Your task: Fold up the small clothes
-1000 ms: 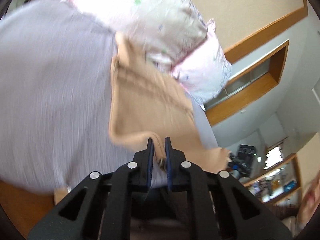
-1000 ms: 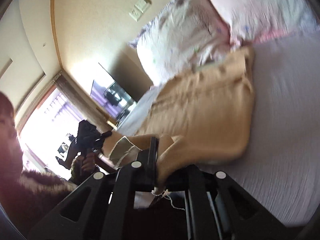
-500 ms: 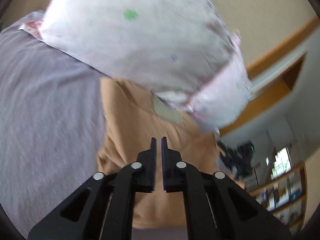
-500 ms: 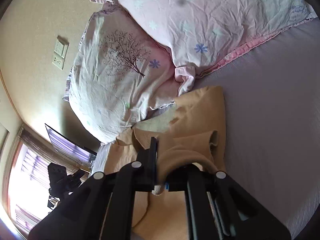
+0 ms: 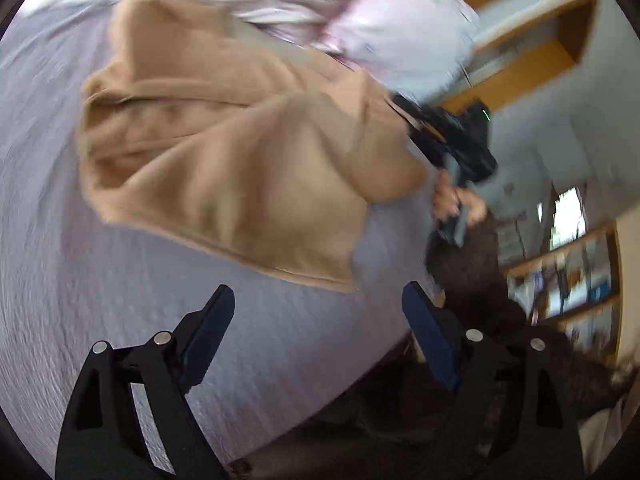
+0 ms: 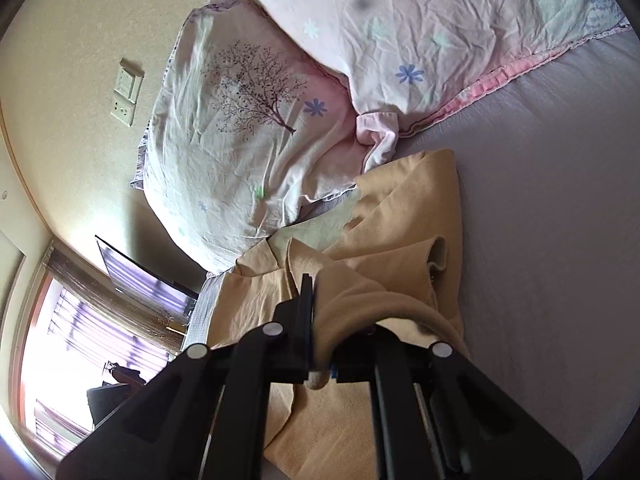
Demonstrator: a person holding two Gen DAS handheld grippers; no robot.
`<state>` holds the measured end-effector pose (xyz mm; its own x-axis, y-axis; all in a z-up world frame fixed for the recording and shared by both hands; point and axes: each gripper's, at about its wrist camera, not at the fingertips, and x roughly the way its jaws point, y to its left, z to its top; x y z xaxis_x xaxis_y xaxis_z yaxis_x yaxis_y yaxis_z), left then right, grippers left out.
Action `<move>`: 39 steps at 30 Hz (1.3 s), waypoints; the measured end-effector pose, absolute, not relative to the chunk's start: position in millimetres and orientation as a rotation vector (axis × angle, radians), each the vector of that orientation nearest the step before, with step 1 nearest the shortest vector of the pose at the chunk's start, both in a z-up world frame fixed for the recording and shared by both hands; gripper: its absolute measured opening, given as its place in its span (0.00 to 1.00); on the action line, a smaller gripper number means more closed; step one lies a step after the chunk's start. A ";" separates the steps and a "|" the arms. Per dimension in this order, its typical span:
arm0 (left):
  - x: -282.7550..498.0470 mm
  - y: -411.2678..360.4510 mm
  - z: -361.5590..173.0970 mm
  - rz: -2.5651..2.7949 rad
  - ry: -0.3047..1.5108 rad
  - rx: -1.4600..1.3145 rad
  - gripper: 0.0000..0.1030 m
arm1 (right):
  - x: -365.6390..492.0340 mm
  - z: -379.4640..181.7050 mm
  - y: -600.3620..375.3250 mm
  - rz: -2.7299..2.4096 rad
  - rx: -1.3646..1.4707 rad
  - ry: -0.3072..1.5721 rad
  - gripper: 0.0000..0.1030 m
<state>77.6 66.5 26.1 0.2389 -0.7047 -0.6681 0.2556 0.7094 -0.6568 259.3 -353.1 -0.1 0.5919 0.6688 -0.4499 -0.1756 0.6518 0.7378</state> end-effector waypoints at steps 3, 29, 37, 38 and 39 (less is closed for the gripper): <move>86.2 83.2 9.2 -0.601 1.125 -0.629 0.84 | 257.3 4.3 -349.6 0.554 0.689 0.787 0.07; 162.7 116.8 72.6 -0.555 0.772 -0.873 0.06 | 265.5 30.3 -370.2 0.498 0.756 0.692 0.07; 247.1 135.5 52.2 -0.342 0.837 -0.766 0.06 | 310.5 18.9 -349.1 0.438 0.720 0.766 0.07; 257.6 136.7 43.1 -0.315 0.849 -0.761 0.06 | 316.0 20.5 -347.8 0.428 0.718 0.760 0.07; 263.4 137.2 36.7 -0.296 0.859 -0.769 0.06 | 320.0 20.9 -348.2 0.421 0.726 0.754 0.07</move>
